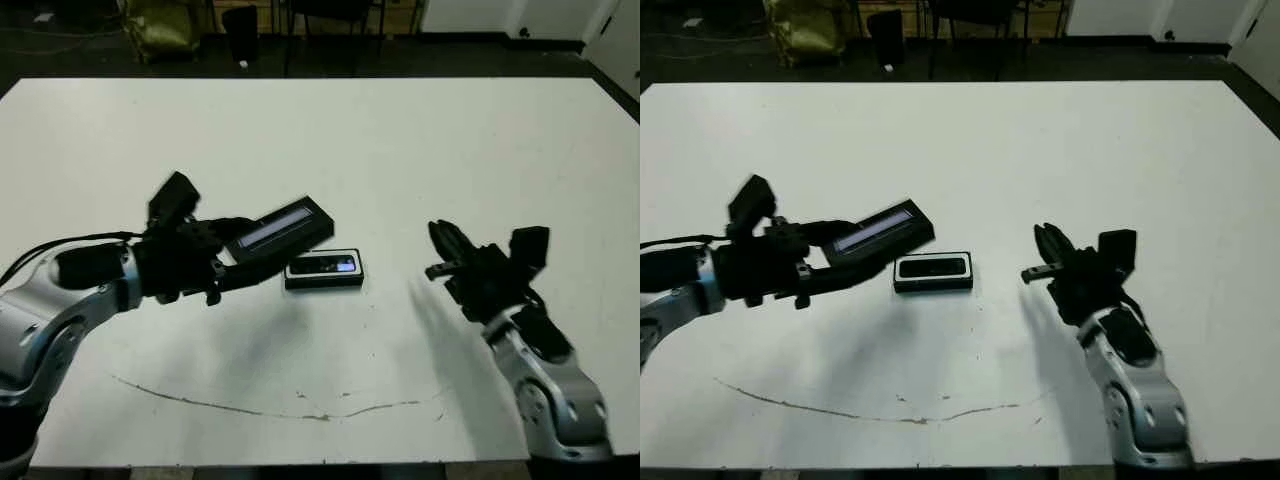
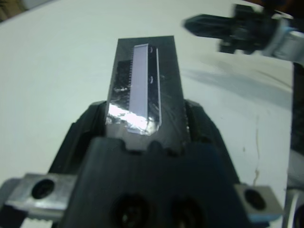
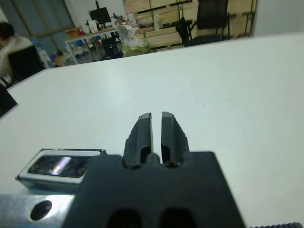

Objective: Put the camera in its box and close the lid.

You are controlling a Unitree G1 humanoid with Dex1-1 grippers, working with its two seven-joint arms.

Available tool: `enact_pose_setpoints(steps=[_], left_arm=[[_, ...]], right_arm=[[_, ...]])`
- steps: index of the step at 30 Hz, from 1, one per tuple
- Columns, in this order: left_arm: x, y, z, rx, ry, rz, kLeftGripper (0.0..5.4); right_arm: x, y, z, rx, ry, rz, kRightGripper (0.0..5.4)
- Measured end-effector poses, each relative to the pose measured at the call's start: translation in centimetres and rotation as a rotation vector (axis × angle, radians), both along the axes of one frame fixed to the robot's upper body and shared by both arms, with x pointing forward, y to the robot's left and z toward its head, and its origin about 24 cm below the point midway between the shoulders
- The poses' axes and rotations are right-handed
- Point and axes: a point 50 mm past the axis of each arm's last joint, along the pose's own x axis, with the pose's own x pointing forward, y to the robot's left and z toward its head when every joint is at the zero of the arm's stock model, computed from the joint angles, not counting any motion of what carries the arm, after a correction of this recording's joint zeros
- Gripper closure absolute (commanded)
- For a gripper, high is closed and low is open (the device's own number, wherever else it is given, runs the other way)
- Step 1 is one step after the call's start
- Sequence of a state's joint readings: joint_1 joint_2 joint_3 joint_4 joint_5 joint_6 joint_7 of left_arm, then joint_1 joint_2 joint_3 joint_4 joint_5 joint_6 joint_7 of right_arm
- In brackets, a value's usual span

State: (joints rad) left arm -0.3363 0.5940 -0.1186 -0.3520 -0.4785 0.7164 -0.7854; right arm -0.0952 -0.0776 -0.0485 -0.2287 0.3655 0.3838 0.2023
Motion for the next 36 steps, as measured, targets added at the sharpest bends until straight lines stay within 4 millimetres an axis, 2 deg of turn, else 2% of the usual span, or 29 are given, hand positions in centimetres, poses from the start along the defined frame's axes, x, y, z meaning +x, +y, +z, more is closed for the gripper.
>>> enact_pose_setpoints(steps=[8,14,24,36], left_arm=[[2.3,-0.8,-0.7,0.140,-0.126,-0.110,2.82],[4.5,-0.8,-1.4,0.124,-0.155,-0.175,2.82],[7.1,-1.8,0.5,0.118,-0.196,-0.300,2.82],[9.1,-2.9,0.8,0.142,0.034,-0.484,2.82]], right_arm=[[0.3,-0.2,-0.8,0.062,0.028,-0.015,5.40],[0.0,-0.8,-1.0,0.087,0.039,-0.022,5.40],[-0.8,-1.3,-1.7,0.104,0.086,-0.031,5.40],[-1.3,-2.7,-1.5,0.067,0.081,-0.058,5.40]])
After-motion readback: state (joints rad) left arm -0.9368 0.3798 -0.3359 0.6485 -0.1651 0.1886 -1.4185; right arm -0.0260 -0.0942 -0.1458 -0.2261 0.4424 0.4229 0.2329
